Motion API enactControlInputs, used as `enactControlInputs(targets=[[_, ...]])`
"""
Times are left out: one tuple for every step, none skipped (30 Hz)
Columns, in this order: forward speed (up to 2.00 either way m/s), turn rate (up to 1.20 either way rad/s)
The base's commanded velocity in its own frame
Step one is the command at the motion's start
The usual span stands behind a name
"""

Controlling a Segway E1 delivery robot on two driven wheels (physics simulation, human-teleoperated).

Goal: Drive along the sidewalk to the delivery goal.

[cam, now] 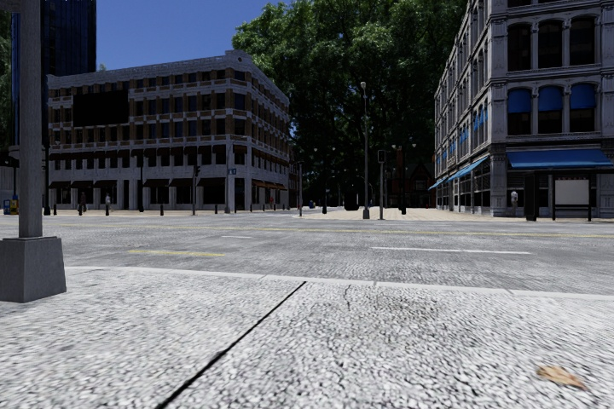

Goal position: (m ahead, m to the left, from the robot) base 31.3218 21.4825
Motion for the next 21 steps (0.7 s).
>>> enactControlInputs(targets=[[0.00,0.00],[0.00,0.00],[0.00,0.00],[0.00,0.00],[0.00,0.00],[0.00,0.00],[0.00,0.00],[0.00,0.00],[0.00,0.00],[0.00,0.00],[0.00,0.00],[0.00,0.00],[0.00,0.00],[0.00,0.00],[0.00,0.00],[0.00,0.00],[0.00,0.00],[0.00,0.00],[0.00,0.00],[0.00,0.00],[0.00,0.00]])
